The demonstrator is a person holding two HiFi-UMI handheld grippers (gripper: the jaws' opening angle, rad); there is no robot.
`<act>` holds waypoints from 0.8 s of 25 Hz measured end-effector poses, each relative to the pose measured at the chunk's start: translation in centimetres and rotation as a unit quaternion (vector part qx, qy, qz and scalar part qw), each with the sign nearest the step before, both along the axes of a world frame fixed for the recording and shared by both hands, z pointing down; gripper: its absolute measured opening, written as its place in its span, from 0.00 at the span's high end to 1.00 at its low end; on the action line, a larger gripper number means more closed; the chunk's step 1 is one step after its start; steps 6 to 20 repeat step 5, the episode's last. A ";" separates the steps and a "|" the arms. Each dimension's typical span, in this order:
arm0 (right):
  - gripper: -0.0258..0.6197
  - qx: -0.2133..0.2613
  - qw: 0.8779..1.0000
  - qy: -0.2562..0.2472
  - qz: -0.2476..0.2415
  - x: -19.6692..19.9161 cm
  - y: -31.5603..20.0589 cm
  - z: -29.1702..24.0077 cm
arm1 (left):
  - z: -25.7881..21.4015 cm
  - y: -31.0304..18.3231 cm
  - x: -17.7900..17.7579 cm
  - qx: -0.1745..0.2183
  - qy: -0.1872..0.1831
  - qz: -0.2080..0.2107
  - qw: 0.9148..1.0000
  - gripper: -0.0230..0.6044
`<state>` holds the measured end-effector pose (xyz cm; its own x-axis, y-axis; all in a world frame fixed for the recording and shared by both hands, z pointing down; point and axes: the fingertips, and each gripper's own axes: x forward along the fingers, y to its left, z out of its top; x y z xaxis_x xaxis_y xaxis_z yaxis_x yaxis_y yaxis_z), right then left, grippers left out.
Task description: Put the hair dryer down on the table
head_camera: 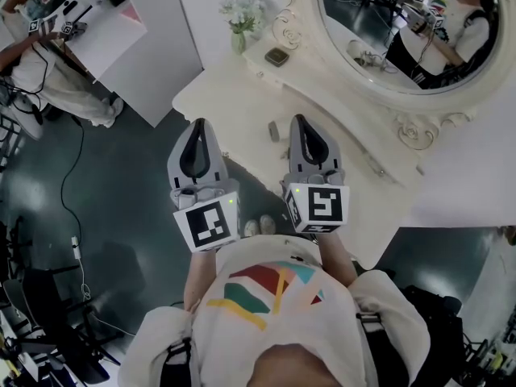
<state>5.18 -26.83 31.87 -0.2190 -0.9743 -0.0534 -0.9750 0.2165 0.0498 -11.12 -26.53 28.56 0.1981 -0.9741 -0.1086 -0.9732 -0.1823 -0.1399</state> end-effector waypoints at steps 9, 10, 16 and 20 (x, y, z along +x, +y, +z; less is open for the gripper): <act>0.96 -0.002 1.000 -0.005 0.000 0.3 0.6 -0.1 | -0.2 0.6 0.3 0.002 -0.005 0.001 1.000 0.96; 0.96 -0.002 1.000 -0.005 0.000 0.3 0.6 -0.1 | -0.2 0.6 0.3 0.002 -0.005 0.001 1.000 0.96; 0.96 -0.002 1.000 -0.005 0.000 0.3 0.6 -0.1 | -0.2 0.6 0.3 0.002 -0.005 0.001 1.000 0.96; 0.96 -0.002 1.000 -0.005 0.000 0.3 0.6 -0.1 | -0.2 0.6 0.3 0.002 -0.005 0.001 1.000 0.96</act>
